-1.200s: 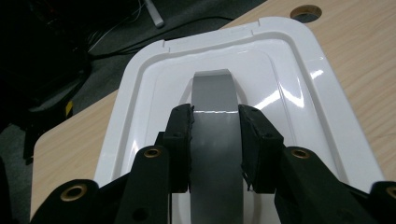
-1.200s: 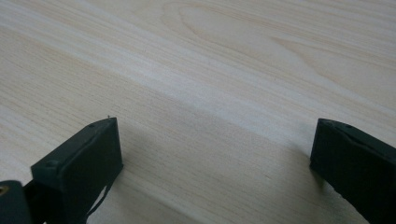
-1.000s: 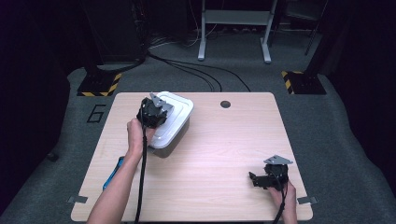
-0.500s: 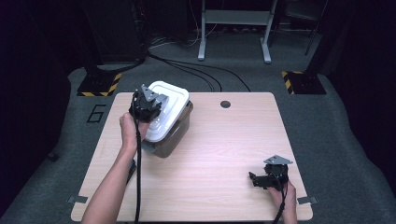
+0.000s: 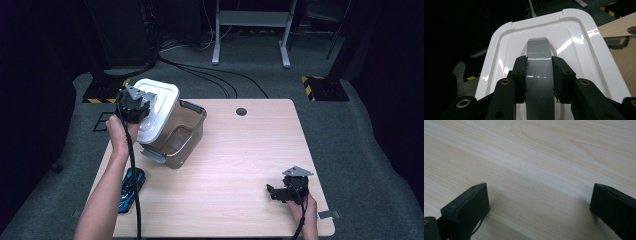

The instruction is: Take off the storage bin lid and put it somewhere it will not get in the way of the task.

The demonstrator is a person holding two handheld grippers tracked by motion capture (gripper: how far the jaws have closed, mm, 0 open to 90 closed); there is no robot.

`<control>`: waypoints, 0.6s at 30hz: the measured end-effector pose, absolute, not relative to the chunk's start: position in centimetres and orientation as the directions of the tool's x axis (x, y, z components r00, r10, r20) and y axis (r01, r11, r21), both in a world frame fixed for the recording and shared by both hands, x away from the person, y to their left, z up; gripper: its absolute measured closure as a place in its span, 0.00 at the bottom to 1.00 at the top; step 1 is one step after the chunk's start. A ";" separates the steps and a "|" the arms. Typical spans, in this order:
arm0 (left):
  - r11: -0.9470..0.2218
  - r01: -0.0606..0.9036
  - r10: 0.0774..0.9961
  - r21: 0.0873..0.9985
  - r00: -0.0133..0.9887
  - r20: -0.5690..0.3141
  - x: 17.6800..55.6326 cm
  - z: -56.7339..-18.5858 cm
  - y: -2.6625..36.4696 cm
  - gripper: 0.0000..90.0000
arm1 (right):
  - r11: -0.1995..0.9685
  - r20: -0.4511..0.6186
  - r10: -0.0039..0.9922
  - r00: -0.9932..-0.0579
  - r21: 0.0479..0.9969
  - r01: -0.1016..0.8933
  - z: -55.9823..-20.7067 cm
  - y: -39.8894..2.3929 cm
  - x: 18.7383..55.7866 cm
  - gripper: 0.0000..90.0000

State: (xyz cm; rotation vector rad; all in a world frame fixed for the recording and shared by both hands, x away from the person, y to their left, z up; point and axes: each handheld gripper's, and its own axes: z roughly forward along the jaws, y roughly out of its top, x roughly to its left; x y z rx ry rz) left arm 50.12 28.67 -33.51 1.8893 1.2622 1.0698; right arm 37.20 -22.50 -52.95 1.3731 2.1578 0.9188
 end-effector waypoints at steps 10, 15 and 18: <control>-0.316 0.465 0.948 0.827 0.127 0.292 51.2 -34.5 31.7 0.74 | 0.294 0.000 0.906 -0.424 0.721 0.628 -53.0 -22.5 37.2 0.01; -0.315 0.480 0.946 0.819 0.091 0.310 51.5 -34.9 33.0 0.74 | 0.293 0.000 0.906 -0.423 0.721 0.628 -53.0 -22.5 37.2 0.01; -0.303 0.491 0.948 0.817 0.067 0.311 51.7 -35.2 33.7 0.74 | 0.293 0.000 0.906 -0.423 0.721 0.628 -53.0 -22.5 37.2 0.01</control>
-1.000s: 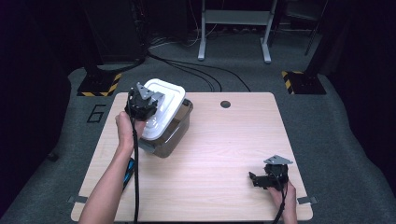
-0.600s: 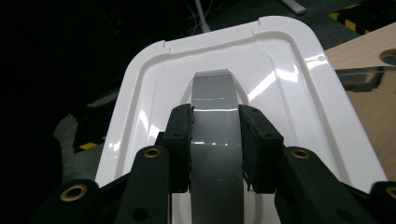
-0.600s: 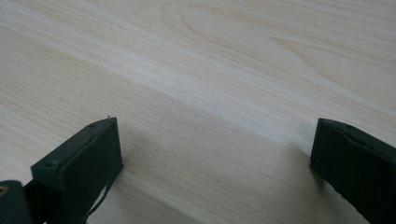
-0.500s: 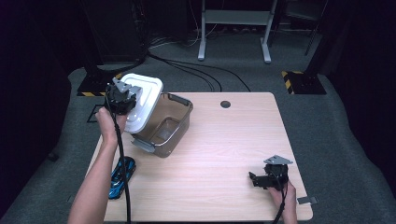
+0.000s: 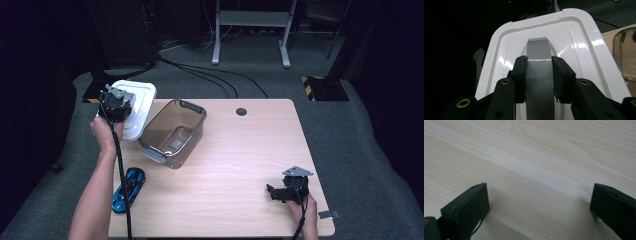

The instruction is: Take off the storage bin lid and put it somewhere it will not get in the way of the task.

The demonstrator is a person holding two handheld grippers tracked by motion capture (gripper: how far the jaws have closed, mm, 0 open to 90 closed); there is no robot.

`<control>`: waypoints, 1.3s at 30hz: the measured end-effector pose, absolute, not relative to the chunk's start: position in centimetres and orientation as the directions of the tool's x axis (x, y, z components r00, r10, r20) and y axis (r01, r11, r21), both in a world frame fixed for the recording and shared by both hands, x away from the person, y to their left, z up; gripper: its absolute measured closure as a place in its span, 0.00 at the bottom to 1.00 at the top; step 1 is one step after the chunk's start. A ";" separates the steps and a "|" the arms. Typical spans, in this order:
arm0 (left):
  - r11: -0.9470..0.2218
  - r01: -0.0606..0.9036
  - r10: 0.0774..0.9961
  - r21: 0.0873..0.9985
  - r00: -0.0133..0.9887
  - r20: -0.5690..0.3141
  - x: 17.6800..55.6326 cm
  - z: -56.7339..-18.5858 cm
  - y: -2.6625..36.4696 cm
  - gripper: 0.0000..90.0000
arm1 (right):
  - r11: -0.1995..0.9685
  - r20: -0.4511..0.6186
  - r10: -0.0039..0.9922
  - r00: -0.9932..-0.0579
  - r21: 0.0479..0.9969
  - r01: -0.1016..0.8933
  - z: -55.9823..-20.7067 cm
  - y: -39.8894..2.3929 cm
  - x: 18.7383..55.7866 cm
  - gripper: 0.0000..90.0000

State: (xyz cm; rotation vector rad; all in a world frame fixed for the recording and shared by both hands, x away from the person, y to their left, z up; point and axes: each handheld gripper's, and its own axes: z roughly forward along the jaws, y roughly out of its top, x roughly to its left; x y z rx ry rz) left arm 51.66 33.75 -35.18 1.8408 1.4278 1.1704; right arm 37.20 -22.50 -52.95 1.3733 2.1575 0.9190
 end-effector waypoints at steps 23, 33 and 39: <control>-0.223 0.574 0.964 0.788 0.012 0.264 53.2 -40.1 37.0 0.74 | 0.293 0.000 0.906 -0.423 0.720 0.629 -52.9 -22.5 37.2 0.01; -0.210 0.596 0.973 0.775 0.048 0.227 53.5 -43.0 37.2 0.74 | 0.290 -0.002 0.909 -0.417 0.721 0.630 -52.9 -22.5 37.2 0.01; -0.213 0.613 0.973 0.761 0.063 0.221 53.5 -44.4 37.2 0.74 | 0.289 -0.002 0.909 -0.416 0.721 0.630 -52.9 -22.4 37.2 0.01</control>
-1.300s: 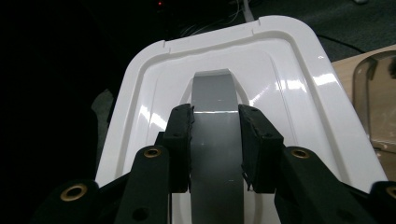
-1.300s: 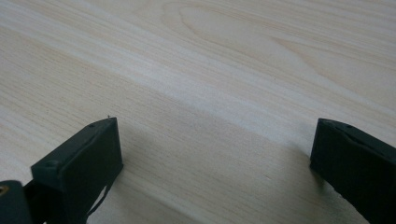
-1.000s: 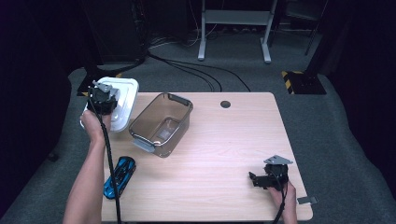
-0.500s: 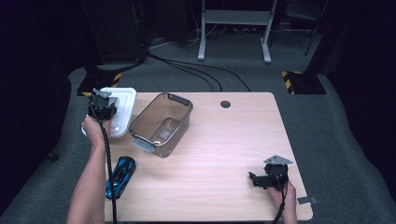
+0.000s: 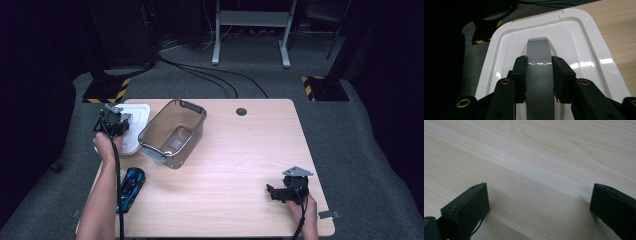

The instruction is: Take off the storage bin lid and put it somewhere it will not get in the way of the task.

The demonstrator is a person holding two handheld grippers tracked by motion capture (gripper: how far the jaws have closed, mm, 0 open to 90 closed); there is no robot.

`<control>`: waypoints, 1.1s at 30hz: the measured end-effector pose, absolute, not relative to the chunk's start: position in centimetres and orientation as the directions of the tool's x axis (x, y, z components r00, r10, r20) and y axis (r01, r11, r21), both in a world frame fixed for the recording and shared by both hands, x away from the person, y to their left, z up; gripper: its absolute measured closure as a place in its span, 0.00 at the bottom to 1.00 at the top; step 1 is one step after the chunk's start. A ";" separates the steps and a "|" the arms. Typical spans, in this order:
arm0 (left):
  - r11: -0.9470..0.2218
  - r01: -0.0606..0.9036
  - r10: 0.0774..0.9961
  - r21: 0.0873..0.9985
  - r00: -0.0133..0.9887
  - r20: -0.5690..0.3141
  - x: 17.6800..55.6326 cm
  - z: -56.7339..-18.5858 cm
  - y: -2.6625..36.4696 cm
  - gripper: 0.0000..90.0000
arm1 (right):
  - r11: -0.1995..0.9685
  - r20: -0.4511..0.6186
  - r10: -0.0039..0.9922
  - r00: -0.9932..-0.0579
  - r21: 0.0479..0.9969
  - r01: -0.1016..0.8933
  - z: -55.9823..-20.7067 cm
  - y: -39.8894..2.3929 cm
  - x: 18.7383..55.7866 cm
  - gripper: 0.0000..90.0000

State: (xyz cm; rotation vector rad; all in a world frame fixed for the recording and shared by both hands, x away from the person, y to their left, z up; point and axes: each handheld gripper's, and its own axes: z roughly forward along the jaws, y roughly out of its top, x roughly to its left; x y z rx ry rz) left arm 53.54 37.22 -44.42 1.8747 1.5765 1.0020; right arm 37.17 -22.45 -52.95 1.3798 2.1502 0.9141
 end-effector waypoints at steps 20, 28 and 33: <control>-0.165 0.685 0.984 0.710 0.071 0.161 53.7 -47.8 38.0 0.74 | 0.288 -0.001 0.910 -0.415 0.721 0.630 -52.9 -22.4 37.2 0.01; -0.183 0.690 0.982 0.700 0.091 0.167 53.7 -48.7 37.9 0.74 | 0.289 -0.002 0.910 -0.415 0.721 0.629 -52.9 -22.4 37.2 0.01; -0.188 0.689 0.982 0.700 0.109 0.156 53.6 -48.7 38.1 0.73 | 0.289 -0.002 0.910 -0.415 0.722 0.629 -52.9 -22.4 37.2 0.01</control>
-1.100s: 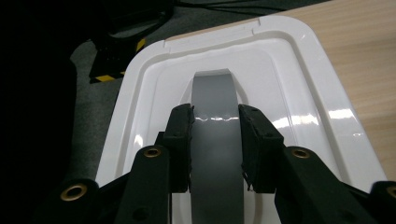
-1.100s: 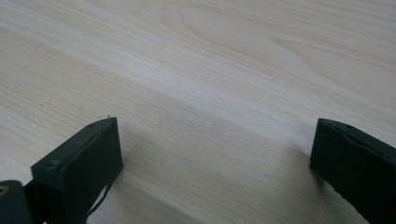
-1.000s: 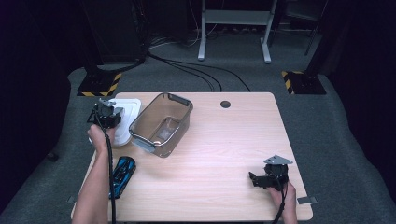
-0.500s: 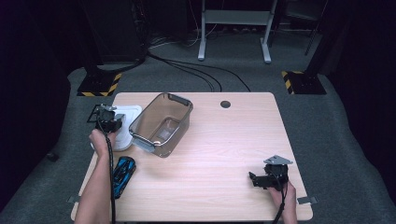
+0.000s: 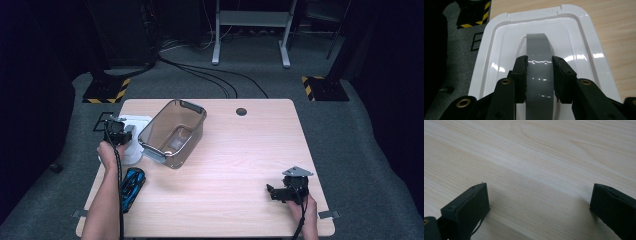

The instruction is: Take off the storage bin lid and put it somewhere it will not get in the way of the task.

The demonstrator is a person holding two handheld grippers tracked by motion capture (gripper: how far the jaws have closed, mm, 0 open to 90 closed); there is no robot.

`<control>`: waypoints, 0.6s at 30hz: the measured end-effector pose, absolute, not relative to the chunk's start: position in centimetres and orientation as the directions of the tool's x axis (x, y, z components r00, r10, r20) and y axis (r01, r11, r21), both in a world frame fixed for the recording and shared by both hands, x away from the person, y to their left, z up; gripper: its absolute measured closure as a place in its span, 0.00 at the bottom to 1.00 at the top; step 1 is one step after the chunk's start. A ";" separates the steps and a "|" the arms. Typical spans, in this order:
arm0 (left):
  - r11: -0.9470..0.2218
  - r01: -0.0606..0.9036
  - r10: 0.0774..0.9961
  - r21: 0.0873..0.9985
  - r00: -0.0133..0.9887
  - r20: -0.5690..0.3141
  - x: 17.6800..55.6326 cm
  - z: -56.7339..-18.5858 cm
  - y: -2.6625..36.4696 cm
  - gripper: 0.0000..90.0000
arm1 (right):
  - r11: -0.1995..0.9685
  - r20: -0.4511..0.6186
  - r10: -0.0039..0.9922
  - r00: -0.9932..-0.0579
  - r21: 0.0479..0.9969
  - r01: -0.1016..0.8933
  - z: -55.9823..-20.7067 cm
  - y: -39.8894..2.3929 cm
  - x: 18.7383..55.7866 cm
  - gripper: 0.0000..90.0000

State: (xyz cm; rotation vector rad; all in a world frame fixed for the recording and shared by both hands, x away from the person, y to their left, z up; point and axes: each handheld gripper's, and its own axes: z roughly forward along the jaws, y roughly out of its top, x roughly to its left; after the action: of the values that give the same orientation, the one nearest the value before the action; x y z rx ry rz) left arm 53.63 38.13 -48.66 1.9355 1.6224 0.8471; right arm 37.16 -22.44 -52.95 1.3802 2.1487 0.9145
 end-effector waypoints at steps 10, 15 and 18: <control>-0.144 0.685 0.989 0.714 0.112 0.092 52.8 -47.2 39.1 0.27 | 0.289 -0.003 0.910 -0.416 0.722 0.629 -52.9 -22.4 37.2 0.01; -0.159 0.690 0.987 0.706 0.132 0.093 51.8 -46.6 39.5 0.18 | 0.289 -0.002 0.910 -0.416 0.721 0.629 -52.9 -22.4 37.2 0.01; -0.145 0.692 0.988 0.708 0.139 0.067 51.2 -46.1 39.8 0.16 | 0.289 -0.002 0.910 -0.415 0.721 0.630 -52.9 -22.4 37.2 0.01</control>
State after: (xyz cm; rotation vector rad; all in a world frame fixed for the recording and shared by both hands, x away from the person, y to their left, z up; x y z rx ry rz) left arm 51.24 39.76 -46.13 1.9002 1.6057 0.7417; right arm 37.16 -22.44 -52.94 1.3802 2.1494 0.9142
